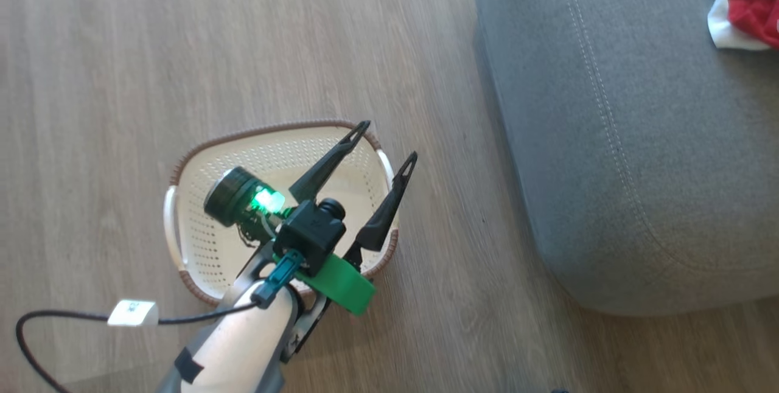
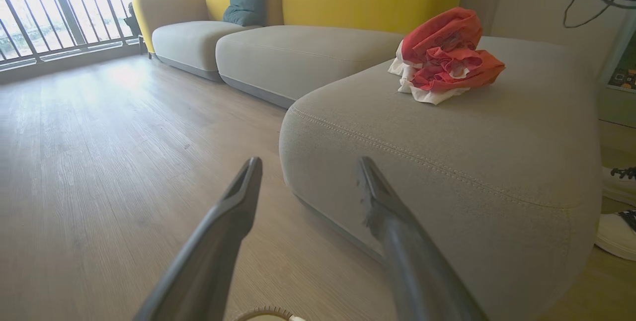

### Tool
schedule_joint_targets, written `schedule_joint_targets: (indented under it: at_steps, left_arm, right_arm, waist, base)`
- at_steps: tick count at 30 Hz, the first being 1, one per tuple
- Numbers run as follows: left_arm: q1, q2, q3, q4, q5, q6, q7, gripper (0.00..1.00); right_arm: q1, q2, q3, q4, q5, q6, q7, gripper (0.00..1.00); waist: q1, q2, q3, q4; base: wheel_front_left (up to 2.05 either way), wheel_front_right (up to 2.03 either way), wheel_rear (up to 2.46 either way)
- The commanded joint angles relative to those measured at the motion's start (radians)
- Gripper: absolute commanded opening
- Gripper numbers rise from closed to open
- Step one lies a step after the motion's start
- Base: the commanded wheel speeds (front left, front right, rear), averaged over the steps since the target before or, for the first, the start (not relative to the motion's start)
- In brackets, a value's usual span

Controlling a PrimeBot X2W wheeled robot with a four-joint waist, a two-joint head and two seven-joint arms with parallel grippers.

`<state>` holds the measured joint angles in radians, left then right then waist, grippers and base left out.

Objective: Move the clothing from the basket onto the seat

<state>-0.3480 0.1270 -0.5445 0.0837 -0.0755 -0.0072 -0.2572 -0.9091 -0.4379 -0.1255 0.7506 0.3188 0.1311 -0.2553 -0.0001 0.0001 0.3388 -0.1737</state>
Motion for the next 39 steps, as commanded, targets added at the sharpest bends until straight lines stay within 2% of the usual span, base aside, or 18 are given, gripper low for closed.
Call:
schedule_joint_targets:
  at_steps: [1, 10, 18, 23, 29, 39]
  left_arm:
    - [0.001, -0.005, 0.035, -0.033, 0.009, -0.005, -0.005, 1.00]
    - [0.047, -0.034, 0.116, -0.040, 0.019, 0.004, -0.005, 1.00]
    - [0.075, -0.053, 0.193, -0.048, 0.020, 0.020, -0.005, 1.00]
    - [0.090, -0.062, 0.242, -0.043, 0.022, 0.038, -0.005, 1.00]
    - [0.119, -0.068, 0.304, -0.038, 0.028, 0.086, -0.005, 1.00]
    - [0.167, -0.075, 0.377, -0.011, -0.006, 0.108, -0.005, 1.00]
  right_arm:
    - [0.008, -0.019, 0.018, -0.046, 0.010, 0.000, -0.006, 1.00]
    - [0.141, 0.020, 0.139, -0.294, 0.062, 0.000, -0.006, 1.00]
    - [0.255, 0.116, 0.196, -0.424, 0.074, 0.000, -0.006, 1.00]
    - [0.331, 0.173, 0.231, -0.463, 0.056, 0.000, -0.006, 1.00]
    - [0.431, 0.254, 0.245, -0.478, 0.053, 0.000, -0.006, 1.00]
    - [0.572, 0.331, 0.240, -0.507, 0.027, 0.000, -0.006, 1.00]
  waist:
    - [0.0001, -0.0001, -0.012, 0.010]
    - [0.0001, -0.0001, -0.073, 0.067]
    - [0.0001, -0.0001, -0.115, 0.117]
    - [0.0001, -0.0001, -0.134, 0.146]
    - [0.0001, -0.0001, -0.156, 0.165]
    - [0.0001, -0.0001, -0.183, 0.173]
  base:
    - [0.00, 0.00, 0.00]
    - [0.00, 0.00, 0.00]
    - [0.00, 0.00, 0.00]
    - [0.00, 0.00, 0.00]
    - [0.00, 0.00, 0.00]
    - [0.00, 0.00, 0.00]
